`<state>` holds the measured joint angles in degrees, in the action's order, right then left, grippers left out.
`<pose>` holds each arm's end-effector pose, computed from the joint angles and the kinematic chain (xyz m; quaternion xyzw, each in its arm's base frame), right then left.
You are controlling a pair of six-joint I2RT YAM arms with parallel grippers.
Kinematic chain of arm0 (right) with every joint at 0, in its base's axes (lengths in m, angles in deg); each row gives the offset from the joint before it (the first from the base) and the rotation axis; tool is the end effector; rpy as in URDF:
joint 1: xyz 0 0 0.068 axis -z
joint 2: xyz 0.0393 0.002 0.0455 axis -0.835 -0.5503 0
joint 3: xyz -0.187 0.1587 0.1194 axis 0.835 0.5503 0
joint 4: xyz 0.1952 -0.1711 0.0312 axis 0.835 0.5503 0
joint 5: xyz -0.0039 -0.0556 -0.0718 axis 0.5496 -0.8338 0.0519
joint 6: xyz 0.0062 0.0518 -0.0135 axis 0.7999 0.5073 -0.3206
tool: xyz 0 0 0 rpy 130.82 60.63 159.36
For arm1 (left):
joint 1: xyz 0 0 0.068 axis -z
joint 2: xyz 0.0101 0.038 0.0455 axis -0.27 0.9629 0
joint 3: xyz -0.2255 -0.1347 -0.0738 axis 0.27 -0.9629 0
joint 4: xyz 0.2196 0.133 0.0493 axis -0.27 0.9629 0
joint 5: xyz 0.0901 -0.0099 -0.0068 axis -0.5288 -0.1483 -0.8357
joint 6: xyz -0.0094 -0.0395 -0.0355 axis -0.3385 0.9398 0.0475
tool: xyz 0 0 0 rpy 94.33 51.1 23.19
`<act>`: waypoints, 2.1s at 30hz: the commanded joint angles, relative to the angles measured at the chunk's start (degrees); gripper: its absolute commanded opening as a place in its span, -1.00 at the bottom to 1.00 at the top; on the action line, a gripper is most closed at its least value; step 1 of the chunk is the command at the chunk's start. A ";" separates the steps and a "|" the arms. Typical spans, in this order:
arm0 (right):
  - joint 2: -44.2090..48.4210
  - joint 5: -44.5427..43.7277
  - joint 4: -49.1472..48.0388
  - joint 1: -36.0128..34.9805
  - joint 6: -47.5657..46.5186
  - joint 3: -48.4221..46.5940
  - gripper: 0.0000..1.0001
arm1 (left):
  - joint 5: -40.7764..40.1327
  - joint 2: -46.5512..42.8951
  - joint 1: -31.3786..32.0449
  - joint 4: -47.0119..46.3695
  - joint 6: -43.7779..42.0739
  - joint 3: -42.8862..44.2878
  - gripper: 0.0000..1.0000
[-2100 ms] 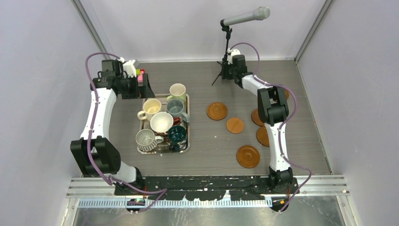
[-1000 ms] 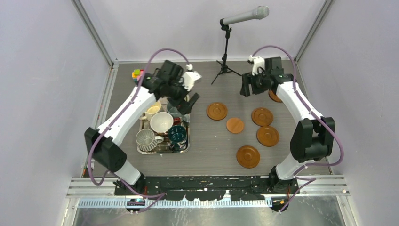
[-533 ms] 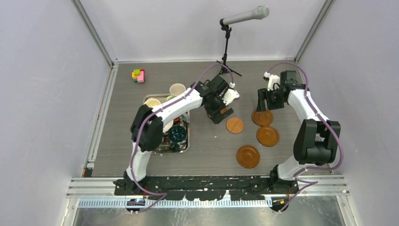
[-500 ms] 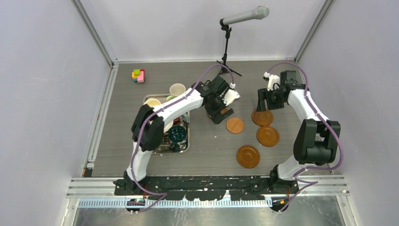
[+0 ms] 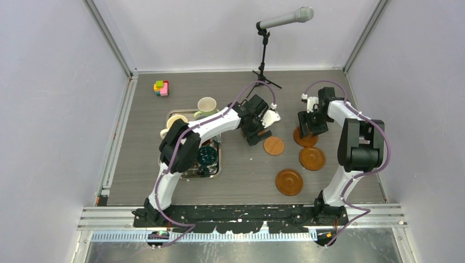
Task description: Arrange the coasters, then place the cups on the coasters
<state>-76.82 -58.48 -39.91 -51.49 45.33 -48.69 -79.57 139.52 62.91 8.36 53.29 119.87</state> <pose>0.3450 -0.0229 0.1744 -0.1287 0.9772 0.0821 0.1475 0.3144 -0.3452 0.2014 0.5369 0.8053 -0.1056 0.2284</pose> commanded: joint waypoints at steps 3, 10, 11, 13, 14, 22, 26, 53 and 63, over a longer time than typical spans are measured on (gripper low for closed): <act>-1.46 -4.82 -1.27 -0.03 -2.12 -3.21 0.31 | 1.64 1.98 0.04 -5.94 -5.44 1.52 0.58; -2.65 -4.67 -0.73 -0.65 -2.58 -2.79 0.28 | 1.58 4.03 0.04 -5.63 -8.45 1.07 0.39; -2.91 -4.59 -0.75 -0.90 -2.69 -2.73 0.28 | 1.33 4.11 0.00 -5.84 -8.84 0.55 0.39; -3.75 -4.36 -0.68 -1.50 -2.56 -3.04 0.27 | 1.29 4.38 -0.37 -6.01 -9.07 -0.12 0.39; -4.25 -4.28 -0.66 -1.85 -2.38 -3.29 0.27 | 2.02 4.56 -0.72 -5.82 -8.74 -0.11 0.40; -10.15 -3.51 -0.49 -5.02 0.37 -9.07 0.14 | 4.83 6.36 -3.56 -4.87 -7.56 2.50 0.32; -14.19 -3.96 -0.74 -7.55 2.14 -13.51 0.07 | 4.37 7.64 -4.05 -5.39 -7.84 4.14 0.18; -27.94 -2.39 -0.15 -14.09 9.23 -34.53 0.00 | 14.10 13.16 -9.37 -7.09 -11.68 10.44 0.05; -27.54 -1.05 -0.04 -14.16 10.31 -34.86 0.00 | 14.46 15.54 -10.20 -7.05 -14.19 13.93 0.06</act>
<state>-101.41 -61.84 -39.78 -65.08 54.12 -83.51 -64.25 153.07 53.20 1.82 41.25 132.85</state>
